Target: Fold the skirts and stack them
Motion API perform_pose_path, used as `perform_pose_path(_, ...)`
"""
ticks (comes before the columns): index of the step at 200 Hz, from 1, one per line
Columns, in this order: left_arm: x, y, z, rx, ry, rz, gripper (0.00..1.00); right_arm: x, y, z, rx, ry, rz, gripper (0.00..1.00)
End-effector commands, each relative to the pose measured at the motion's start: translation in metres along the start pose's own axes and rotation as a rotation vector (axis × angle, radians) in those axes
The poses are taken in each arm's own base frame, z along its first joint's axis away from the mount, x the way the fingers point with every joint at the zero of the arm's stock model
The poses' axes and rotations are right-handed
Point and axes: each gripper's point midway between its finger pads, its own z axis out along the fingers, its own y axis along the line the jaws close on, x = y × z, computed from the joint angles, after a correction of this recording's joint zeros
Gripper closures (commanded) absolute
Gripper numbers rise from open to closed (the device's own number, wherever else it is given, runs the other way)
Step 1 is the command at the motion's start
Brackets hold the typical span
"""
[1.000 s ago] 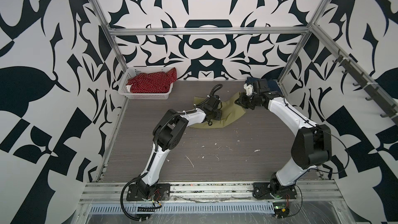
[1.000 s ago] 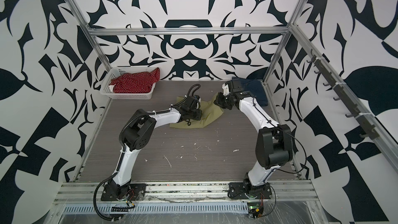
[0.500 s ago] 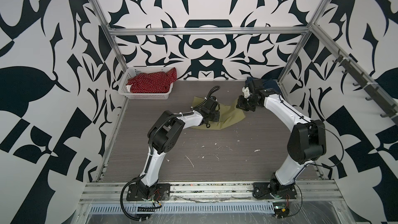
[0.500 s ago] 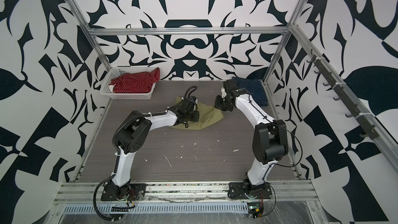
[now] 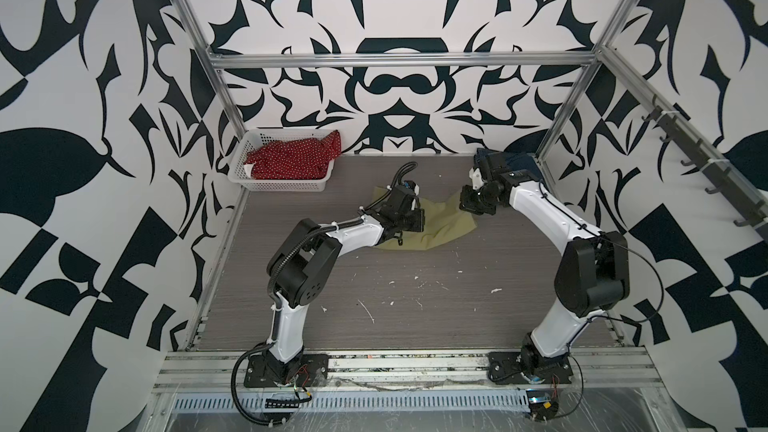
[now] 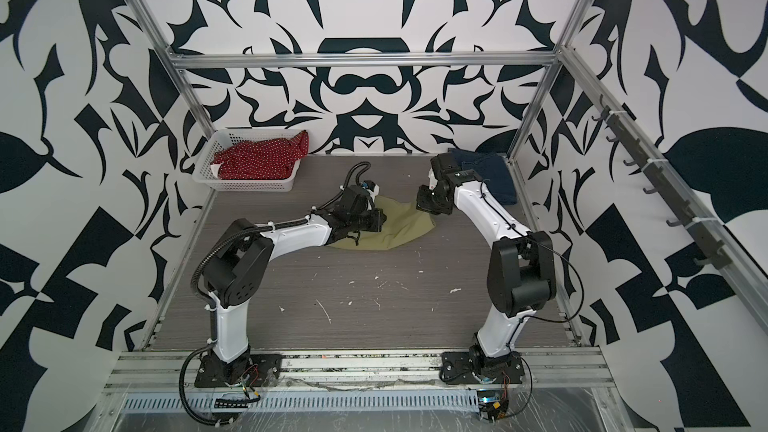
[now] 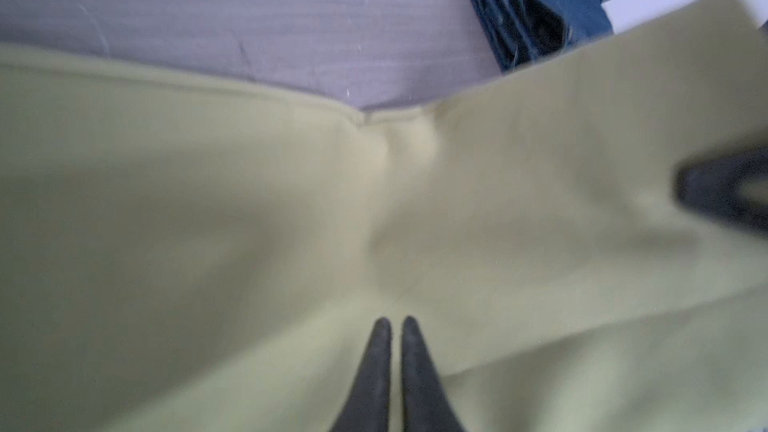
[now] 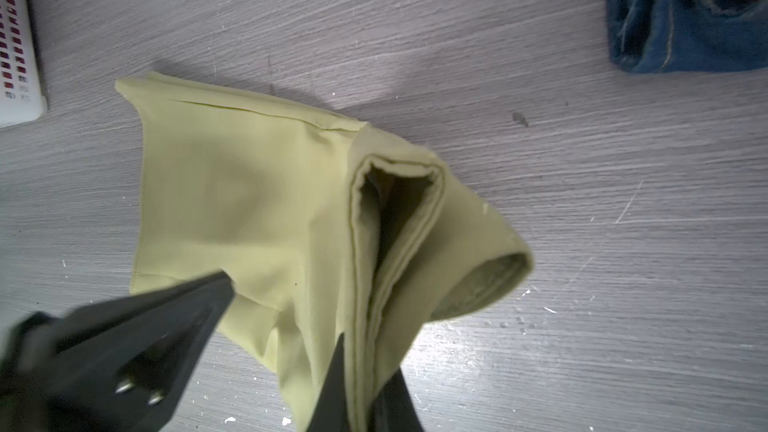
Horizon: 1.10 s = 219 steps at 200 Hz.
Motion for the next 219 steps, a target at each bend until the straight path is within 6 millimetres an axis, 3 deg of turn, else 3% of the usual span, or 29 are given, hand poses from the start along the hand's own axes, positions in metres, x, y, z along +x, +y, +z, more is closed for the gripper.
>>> perform_pose_path(1,0.017,-0.01,0.011,0.096,0.044,-0.059,0.94,-0.015,0.0,-0.01,0.012,-0.044,-0.018,1.0)
perform_pose_path(42,0.054,-0.021,0.03,0.13,0.141,-0.06,0.97,-0.023,0.0,-0.016,0.03,-0.054,-0.019,1.0)
perform_pose_path(66,0.066,-0.02,0.042,0.145,0.163,-0.088,0.98,-0.024,0.014,-0.02,0.0,-0.066,-0.024,1.0)
perform_pose_path(113,0.066,-0.022,0.053,0.152,0.163,-0.092,0.99,-0.015,0.053,-0.013,-0.052,-0.044,-0.071,1.0)
perform_pose_path(133,0.06,-0.021,0.047,0.13,0.136,-0.082,0.98,-0.01,0.056,-0.003,-0.04,-0.018,-0.077,1.0)
perform_pose_path(165,0.033,-0.019,0.013,0.092,0.027,-0.063,0.95,-0.011,0.052,-0.002,-0.016,-0.025,-0.08,1.0)
perform_pose_path(199,-0.016,-0.02,-0.071,0.029,-0.089,-0.061,0.88,-0.012,0.048,-0.008,0.009,-0.033,-0.099,1.0)
perform_pose_path(219,-0.031,0.002,-0.119,-0.062,-0.182,-0.05,0.67,-0.012,0.044,-0.009,0.028,-0.038,-0.106,1.0)
